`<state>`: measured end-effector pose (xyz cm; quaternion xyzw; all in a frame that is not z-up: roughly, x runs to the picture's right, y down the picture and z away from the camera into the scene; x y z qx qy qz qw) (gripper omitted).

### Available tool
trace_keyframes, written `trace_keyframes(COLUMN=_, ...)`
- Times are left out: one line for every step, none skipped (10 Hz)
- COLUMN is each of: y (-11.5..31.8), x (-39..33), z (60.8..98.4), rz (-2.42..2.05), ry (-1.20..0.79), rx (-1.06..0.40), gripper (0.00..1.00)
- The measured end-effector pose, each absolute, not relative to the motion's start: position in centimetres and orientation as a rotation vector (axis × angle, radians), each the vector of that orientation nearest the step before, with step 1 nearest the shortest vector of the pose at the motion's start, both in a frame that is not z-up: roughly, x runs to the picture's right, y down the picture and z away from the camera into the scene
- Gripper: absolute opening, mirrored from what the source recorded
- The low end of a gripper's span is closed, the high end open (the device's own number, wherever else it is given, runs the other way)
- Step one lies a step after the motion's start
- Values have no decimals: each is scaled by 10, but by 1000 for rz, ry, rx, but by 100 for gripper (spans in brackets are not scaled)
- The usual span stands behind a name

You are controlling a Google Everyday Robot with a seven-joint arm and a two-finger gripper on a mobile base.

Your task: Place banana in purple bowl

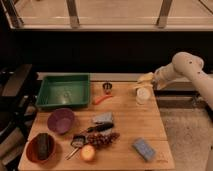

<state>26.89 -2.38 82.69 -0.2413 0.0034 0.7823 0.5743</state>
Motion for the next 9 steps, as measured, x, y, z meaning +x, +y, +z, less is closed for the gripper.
trace_keyframes(y=-23, x=266, z=826, rz=1828, ry=5, rx=-564, gripper=80)
trace_keyframes(y=-22, x=268, z=826, rz=1831, ry=7, rx=-562, gripper=80)
trace_keyframes(y=-22, x=269, z=827, rz=1835, ry=7, rx=-559, gripper=80)
trace_keyframes(y=-23, x=268, z=831, rz=1858, ry=4, rx=-548, gripper=80)
trace_keyframes(y=-23, x=267, z=839, rz=1877, ry=8, rx=-533, gripper=80)
trace_keyframes(y=-21, x=264, z=856, rz=1903, ry=15, rx=-508, gripper=80)
trace_keyframes(y=-20, x=263, z=872, rz=1921, ry=21, rx=-480, gripper=80)
trace_keyframes(y=-21, x=261, z=880, rz=1932, ry=26, rx=-456, gripper=80)
trace_keyframes(y=-21, x=262, z=887, rz=1943, ry=34, rx=-427, gripper=80)
